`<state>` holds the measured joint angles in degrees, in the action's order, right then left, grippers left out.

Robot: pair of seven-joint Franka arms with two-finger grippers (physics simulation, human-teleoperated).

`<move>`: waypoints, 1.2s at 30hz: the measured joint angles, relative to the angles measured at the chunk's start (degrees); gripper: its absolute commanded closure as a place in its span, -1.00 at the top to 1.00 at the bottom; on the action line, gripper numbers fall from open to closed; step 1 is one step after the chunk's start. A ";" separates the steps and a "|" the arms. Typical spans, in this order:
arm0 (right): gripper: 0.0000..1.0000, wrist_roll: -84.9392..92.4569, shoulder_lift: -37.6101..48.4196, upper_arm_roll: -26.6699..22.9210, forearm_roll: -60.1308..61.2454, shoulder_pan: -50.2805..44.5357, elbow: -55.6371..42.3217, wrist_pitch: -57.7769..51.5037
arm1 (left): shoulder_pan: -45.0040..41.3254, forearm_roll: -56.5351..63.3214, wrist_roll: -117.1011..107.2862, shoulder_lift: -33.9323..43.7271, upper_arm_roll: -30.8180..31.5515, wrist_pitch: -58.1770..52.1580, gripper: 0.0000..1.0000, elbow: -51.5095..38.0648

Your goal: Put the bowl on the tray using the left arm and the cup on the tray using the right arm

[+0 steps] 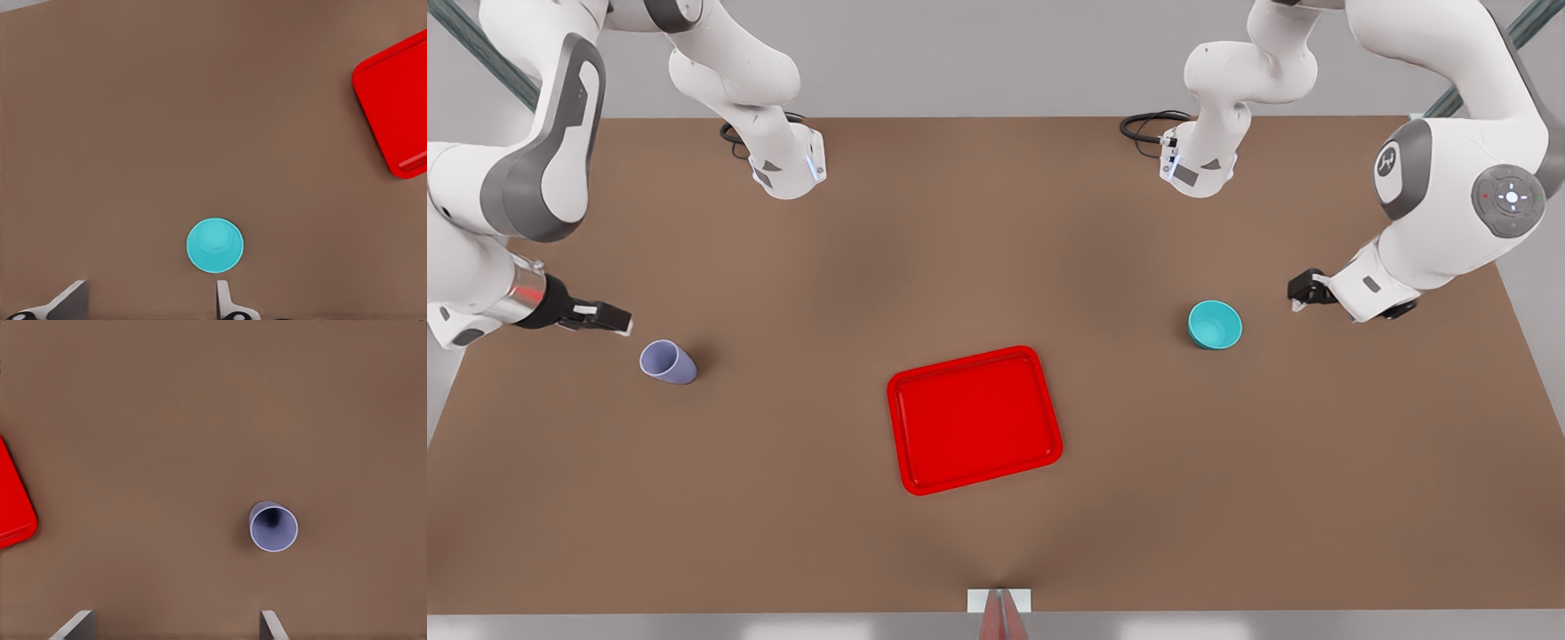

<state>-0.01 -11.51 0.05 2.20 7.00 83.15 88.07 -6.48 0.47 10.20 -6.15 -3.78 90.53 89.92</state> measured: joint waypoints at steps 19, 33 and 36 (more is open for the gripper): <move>1.00 -0.08 -0.03 0.04 0.09 -0.26 -0.09 0.14 | 7.98 -37.09 35.43 -13.17 -5.56 37.71 0.34 44.46; 1.00 -0.08 -0.18 0.04 0.09 -0.25 -0.14 0.25 | 6.97 -38.00 34.36 -13.73 -5.45 37.49 -0.57 43.34; 1.00 -0.08 -0.18 0.13 0.09 -0.52 -0.09 0.26 | 6.44 -36.90 31.63 -13.16 -5.45 36.69 -0.57 42.55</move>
<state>-0.09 -11.69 0.18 2.28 6.47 83.06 88.33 -0.03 -36.43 41.82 -19.31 -9.23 127.21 132.47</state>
